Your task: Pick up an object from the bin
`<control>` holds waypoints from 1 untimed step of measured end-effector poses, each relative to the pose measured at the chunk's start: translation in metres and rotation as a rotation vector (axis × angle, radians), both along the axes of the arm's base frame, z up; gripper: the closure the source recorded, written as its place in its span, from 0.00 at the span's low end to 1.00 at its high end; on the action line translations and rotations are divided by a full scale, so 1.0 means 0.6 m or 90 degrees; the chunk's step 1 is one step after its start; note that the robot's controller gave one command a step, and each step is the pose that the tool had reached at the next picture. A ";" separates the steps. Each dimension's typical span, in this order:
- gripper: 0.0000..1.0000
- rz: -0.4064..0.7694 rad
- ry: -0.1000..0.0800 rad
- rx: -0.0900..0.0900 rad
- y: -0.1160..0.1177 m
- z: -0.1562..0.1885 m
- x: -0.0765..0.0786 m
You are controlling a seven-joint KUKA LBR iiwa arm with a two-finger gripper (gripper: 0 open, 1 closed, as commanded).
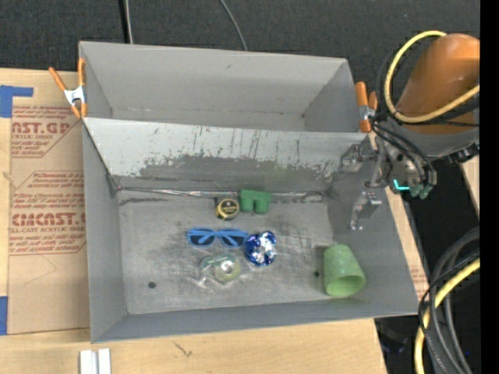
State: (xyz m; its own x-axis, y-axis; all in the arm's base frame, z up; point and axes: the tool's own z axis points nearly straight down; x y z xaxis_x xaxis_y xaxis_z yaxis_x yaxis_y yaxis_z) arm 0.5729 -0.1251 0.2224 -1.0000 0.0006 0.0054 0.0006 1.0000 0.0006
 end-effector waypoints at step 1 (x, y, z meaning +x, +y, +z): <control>0.00 0.059 0.002 0.003 0.155 -0.152 -0.054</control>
Offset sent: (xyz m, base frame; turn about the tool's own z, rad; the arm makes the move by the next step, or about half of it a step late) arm -0.0300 0.0867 -0.0858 -0.0847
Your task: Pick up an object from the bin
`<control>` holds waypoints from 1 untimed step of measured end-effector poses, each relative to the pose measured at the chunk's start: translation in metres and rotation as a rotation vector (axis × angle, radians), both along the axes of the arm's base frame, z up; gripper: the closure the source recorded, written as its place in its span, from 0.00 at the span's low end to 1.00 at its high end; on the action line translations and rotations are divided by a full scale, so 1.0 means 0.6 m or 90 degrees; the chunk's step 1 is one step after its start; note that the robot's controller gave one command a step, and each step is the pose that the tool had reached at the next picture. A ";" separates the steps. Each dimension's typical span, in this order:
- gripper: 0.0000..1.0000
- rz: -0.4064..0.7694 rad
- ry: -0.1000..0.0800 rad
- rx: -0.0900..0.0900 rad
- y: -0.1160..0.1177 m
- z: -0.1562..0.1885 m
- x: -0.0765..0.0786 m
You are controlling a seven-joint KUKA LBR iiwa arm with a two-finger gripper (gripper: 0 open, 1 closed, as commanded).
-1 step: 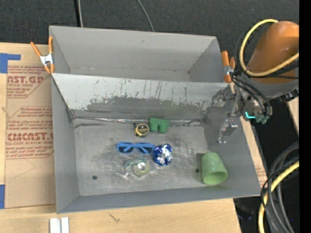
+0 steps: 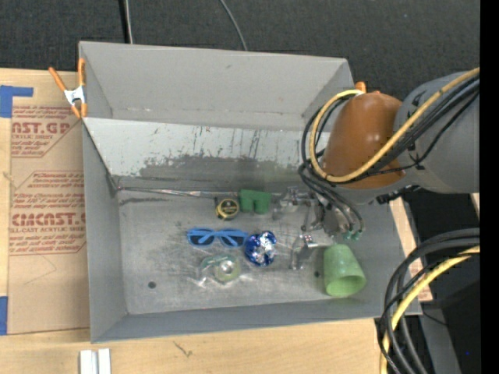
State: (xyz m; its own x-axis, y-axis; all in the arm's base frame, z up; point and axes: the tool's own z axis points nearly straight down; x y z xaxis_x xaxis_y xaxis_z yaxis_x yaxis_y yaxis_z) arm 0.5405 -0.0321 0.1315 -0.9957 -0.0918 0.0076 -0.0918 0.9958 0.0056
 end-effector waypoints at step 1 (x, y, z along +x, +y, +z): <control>0.00 -0.120 -0.013 -0.004 0.128 -0.097 -0.059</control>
Offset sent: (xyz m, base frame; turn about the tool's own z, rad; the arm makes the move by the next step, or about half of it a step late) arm -0.0387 0.0771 -0.0615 0.1877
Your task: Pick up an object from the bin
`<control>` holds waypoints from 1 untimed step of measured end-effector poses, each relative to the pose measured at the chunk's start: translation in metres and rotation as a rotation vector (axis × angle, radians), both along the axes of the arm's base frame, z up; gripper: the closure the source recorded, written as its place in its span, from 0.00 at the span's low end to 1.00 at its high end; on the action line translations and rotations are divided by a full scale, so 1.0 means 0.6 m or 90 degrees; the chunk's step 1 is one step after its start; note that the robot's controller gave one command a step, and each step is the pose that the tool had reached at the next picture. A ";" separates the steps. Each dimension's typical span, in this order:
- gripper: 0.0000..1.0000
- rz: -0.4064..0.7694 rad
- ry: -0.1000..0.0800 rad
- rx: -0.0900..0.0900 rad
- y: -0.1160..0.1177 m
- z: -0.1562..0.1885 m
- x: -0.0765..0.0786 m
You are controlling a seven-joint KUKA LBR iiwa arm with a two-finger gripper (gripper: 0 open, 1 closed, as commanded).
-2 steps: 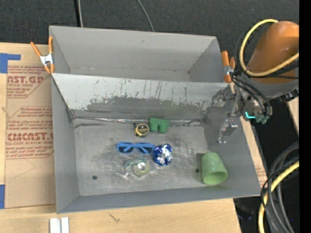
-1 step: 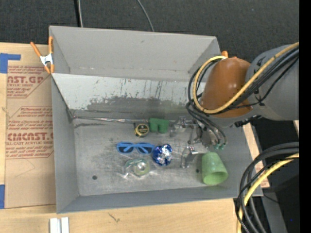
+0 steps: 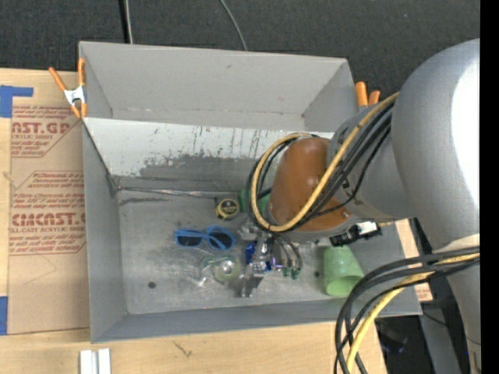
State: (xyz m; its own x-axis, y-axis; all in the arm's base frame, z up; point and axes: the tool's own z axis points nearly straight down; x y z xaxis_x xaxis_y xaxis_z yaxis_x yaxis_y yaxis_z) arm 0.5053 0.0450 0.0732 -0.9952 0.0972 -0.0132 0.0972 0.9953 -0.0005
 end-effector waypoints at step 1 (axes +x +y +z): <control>1.00 0.001 0.003 0.002 0.001 0.003 0.000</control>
Offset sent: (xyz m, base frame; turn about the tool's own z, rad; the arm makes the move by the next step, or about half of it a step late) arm 0.0000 0.0000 0.0000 0.0000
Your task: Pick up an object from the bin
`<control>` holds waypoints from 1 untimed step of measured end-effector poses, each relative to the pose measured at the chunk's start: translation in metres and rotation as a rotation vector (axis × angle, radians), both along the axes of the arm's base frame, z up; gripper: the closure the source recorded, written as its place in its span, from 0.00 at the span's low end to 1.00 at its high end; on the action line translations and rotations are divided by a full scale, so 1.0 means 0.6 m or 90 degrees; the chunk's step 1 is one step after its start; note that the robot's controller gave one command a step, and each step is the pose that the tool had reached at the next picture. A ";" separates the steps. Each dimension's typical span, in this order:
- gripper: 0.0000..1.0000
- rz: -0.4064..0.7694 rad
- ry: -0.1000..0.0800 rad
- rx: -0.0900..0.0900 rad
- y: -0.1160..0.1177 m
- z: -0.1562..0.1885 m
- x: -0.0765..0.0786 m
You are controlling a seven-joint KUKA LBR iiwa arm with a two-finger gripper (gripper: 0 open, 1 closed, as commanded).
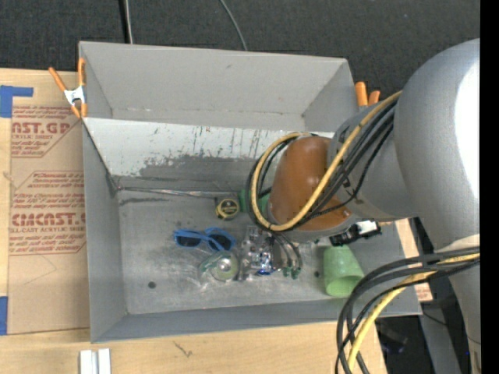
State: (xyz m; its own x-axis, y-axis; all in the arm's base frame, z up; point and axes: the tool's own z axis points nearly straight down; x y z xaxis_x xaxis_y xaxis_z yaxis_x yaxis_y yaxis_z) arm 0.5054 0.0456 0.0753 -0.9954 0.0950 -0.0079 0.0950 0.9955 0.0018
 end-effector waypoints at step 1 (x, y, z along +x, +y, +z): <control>0.00 0.001 0.004 0.000 0.001 -0.005 -0.004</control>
Offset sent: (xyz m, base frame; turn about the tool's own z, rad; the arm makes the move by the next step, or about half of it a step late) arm 0.0000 0.0000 0.0000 0.0000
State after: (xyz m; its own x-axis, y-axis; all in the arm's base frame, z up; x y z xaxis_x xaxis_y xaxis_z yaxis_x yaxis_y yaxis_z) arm 0.5028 0.0460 0.0723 -0.9956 0.0941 -0.0009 0.0941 0.9956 0.0012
